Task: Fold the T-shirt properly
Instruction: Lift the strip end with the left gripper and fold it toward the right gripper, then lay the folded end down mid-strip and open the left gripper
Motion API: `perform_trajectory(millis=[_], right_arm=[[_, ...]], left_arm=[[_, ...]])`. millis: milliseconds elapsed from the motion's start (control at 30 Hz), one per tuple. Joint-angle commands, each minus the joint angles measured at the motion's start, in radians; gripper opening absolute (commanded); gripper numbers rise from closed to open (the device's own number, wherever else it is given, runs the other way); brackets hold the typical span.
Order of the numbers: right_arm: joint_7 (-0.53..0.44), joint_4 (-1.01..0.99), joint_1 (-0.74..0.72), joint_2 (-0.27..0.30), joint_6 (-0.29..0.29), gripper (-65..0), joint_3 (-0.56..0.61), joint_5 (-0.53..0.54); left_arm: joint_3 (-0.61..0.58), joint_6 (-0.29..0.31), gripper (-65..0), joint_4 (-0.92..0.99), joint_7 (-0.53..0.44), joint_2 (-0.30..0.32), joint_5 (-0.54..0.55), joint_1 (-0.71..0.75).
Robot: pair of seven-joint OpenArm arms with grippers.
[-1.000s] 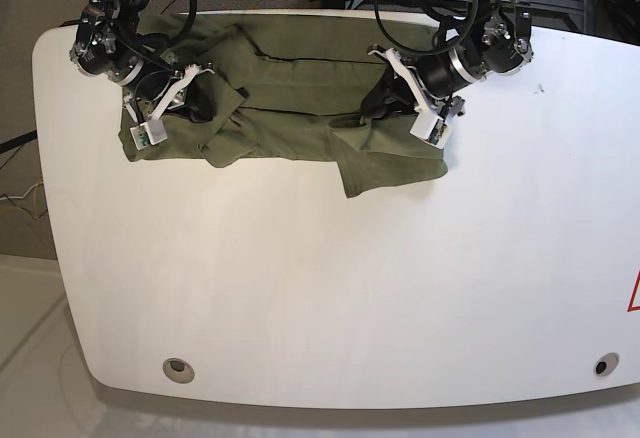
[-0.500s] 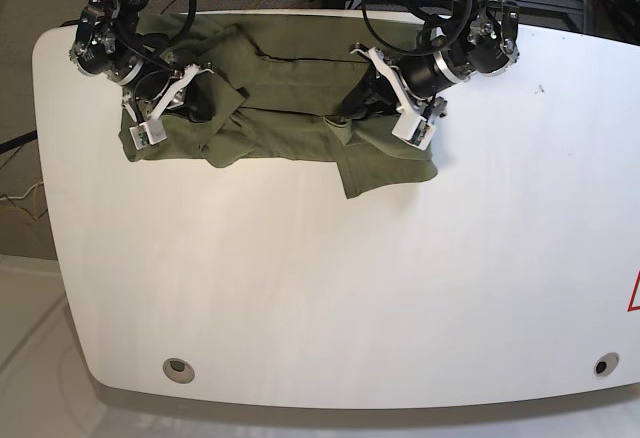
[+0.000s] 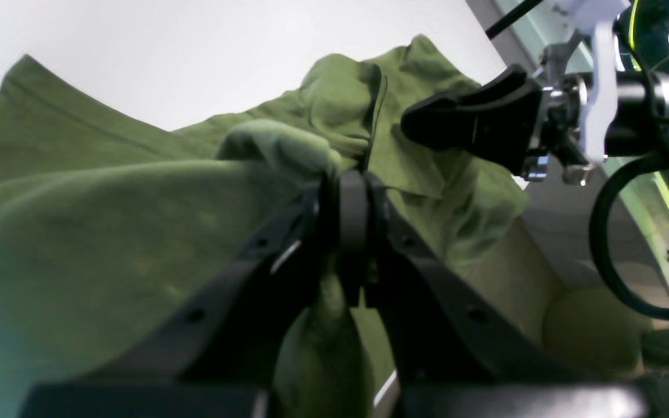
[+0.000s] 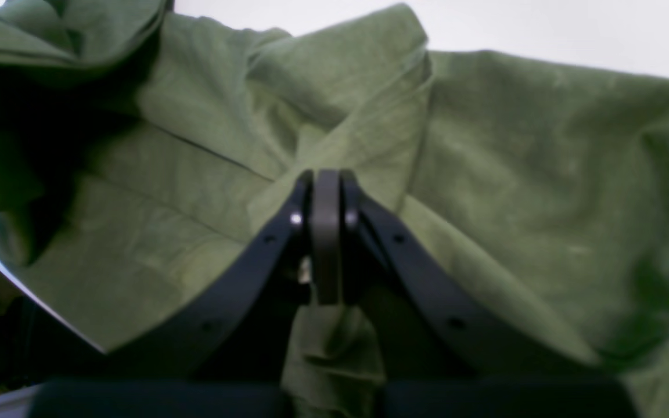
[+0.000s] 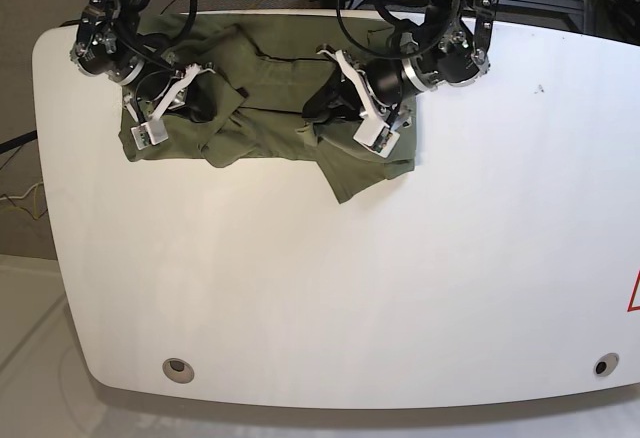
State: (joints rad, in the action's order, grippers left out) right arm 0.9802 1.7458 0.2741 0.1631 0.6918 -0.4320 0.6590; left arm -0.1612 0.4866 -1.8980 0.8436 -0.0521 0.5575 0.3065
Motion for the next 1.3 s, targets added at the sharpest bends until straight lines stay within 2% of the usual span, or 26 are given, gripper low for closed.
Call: perform_trajectory(millis=[0,167,300,567,833,900,967,1033,1167,1267], right_arm=[[-0.018,0.018,-0.008,0.009,0.006,-65.0,-0.004,0.023],[-0.017,0.018,-0.007,0.009,0.006,-65.0,-0.005,0.023],[-0.021,0.017,-0.007,0.008,0.006,-65.0,-0.004,0.015],[-0.025,0.015,-0.007,0.009,0.006,-65.0,-0.004,0.013],[-0.025,0.016,-0.01,0.009,0.006,-65.0,0.0,0.015],[-0.024,0.016,-0.009,0.01,0.006,-65.0,-0.001,0.013],[-0.026,0.017,-0.008,0.008,0.006,-65.0,0.0,0.011],[-0.027,0.016,-0.008,0.008,0.006,-65.0,0.001,0.011],[-0.027,0.015,-0.009,0.009,0.006,-65.0,0.001,0.012],[-0.027,0.015,-0.01,0.009,0.006,-65.0,0.0,0.012]], left_arm=[[-0.014,0.011,-65.0,0.003,-0.022,-0.011,0.014,-0.014],[-0.015,0.01,-65.0,0.017,-0.031,-0.006,-0.014,-0.015],[-0.011,0.0,-64.7,0.026,-0.054,0.0,-0.083,-0.011],[-0.018,-0.036,-56.4,0.016,-0.089,0.0,-0.147,-0.006],[-0.011,-0.035,-58.6,0.005,-0.09,0.004,-0.141,-0.005],[-0.011,-0.033,-55.2,0.001,-0.086,0.005,-0.128,-0.005],[-0.012,-0.026,-35.1,-0.014,-0.065,0.009,-0.098,-0.007],[-0.012,-0.023,-29.4,-0.019,-0.052,0.009,-0.09,-0.005],[-0.014,-0.013,-22.9,-0.031,-0.04,0.01,-0.075,-0.002],[-0.015,-0.006,-22.2,-0.042,-0.037,0.011,-0.06,0.002]])
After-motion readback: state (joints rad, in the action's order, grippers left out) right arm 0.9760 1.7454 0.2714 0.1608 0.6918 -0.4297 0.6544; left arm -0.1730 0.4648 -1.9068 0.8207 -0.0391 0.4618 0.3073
